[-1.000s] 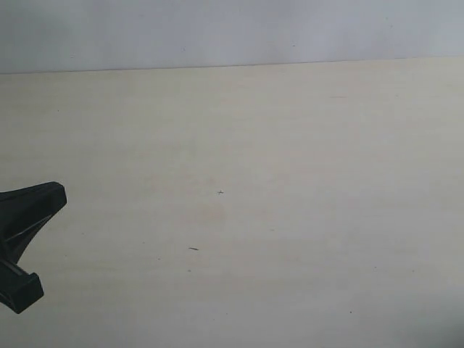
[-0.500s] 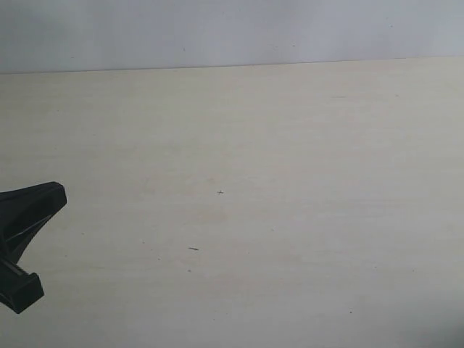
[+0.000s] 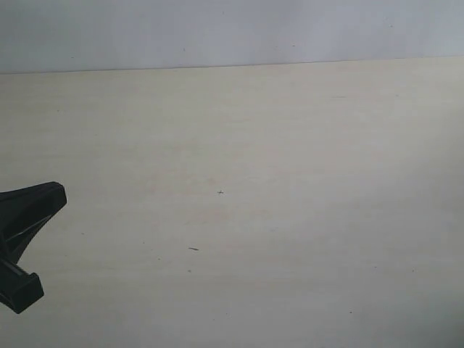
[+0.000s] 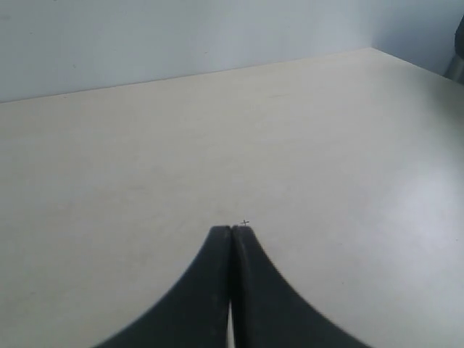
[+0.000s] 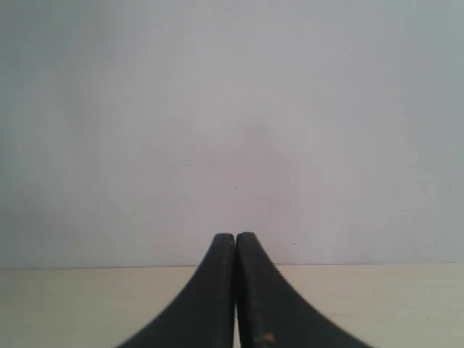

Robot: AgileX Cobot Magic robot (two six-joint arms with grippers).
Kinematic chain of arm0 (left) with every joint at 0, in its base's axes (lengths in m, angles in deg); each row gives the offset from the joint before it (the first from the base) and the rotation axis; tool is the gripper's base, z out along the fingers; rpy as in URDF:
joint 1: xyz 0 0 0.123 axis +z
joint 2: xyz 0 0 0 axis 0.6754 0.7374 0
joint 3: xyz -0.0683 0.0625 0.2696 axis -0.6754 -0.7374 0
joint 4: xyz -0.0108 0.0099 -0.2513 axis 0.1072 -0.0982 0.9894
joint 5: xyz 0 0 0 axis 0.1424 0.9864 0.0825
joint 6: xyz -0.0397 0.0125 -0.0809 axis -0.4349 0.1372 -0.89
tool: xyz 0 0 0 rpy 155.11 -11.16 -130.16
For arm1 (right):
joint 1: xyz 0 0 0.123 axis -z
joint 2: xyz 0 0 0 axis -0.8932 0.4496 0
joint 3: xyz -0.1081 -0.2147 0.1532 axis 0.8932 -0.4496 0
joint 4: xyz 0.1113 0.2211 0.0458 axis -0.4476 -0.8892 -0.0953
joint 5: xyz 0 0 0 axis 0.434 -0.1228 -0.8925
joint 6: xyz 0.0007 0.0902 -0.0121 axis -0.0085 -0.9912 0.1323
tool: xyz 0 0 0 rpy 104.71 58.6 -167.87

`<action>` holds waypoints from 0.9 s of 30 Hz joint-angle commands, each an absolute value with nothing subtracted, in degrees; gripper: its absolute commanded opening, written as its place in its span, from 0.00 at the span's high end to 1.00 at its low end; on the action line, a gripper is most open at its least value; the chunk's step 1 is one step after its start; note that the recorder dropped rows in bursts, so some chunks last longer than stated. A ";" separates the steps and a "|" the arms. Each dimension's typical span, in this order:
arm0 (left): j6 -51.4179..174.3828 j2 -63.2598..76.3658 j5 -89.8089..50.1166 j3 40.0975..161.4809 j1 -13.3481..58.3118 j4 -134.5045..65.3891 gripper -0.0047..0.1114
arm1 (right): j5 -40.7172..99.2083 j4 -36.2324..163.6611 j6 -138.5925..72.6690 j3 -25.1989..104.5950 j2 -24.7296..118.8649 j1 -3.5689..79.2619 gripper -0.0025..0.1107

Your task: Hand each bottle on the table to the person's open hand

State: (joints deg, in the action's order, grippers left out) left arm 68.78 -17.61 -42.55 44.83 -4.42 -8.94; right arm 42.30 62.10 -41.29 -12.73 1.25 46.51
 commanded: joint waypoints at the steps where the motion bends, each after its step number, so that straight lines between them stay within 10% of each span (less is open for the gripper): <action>1: 68.80 -17.93 -43.53 44.64 -4.29 -8.42 0.96 | 42.12 62.30 -41.40 -12.89 0.94 46.69 0.98; 27: 68.80 -17.93 -43.53 44.64 -4.29 -8.42 0.96 | 38.42 62.36 -37.55 -12.89 -4.57 49.85 0.98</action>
